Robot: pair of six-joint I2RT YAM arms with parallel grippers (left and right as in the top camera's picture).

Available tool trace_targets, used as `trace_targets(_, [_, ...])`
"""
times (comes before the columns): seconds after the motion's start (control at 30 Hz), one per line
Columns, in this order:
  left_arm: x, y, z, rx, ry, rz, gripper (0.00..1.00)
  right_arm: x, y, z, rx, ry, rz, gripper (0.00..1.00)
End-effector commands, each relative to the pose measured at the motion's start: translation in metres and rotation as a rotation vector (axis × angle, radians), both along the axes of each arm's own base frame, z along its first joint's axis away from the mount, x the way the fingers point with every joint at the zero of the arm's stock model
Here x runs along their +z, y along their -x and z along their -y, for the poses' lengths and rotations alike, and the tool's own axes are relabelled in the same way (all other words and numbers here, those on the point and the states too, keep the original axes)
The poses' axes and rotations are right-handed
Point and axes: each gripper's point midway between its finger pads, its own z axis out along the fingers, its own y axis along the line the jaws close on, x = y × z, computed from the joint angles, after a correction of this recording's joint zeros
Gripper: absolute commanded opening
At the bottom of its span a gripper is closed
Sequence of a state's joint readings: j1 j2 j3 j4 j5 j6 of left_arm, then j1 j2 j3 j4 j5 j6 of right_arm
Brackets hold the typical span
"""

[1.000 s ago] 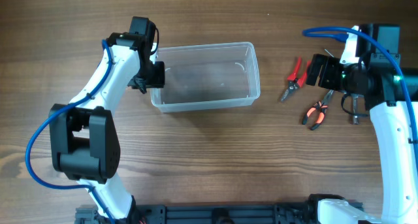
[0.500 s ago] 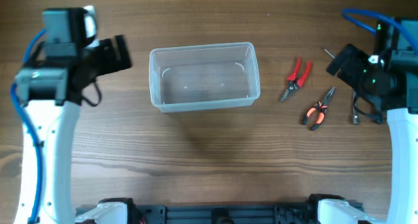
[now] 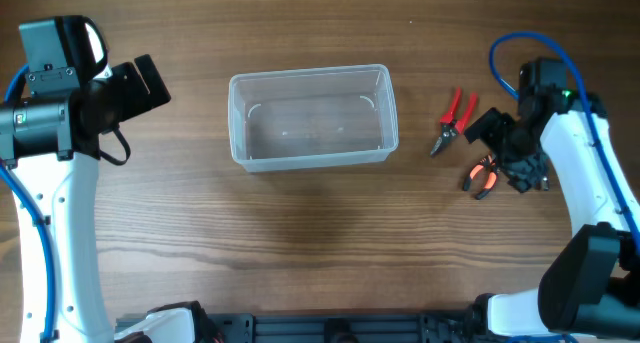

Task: Pack container
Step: 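Lower the right gripper over the orange-black needle-nose pliers handles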

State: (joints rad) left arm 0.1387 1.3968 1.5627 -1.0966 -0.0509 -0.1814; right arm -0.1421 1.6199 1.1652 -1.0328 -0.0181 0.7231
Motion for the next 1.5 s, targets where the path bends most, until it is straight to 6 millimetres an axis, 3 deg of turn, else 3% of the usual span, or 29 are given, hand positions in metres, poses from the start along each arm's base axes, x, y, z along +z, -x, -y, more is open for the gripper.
trace_targets(0.0, [-0.002, -0.002, 0.0, 0.007, 0.021, 0.0, 1.0, -0.019, 0.003, -0.006, -0.021, -0.032, -0.007, 1.0])
trace_targets(0.2, [-0.004, 0.0, 0.001, 0.007, 0.023, -0.011, 1.0, -0.022, -0.017, -0.005, 0.029, -0.013, 0.075, 1.0])
trace_targets(0.43, [-0.008, 0.006, 0.002, 0.008, 0.027, -0.041, 1.0, -0.034, -0.017, -0.01, 0.054, -0.016, 0.045, 1.0])
trace_targets(1.0, [-0.008, 0.006, 0.002, 0.007, 0.027, -0.041, 1.0, -0.035, -0.016, -0.009, 0.069, -0.011, 0.038, 1.0])
trace_targets(1.47, [-0.008, 0.006, 0.002, 0.007, 0.027, -0.041, 1.0, -0.075, -0.006, -0.004, 0.069, 0.011, -0.093, 1.0])
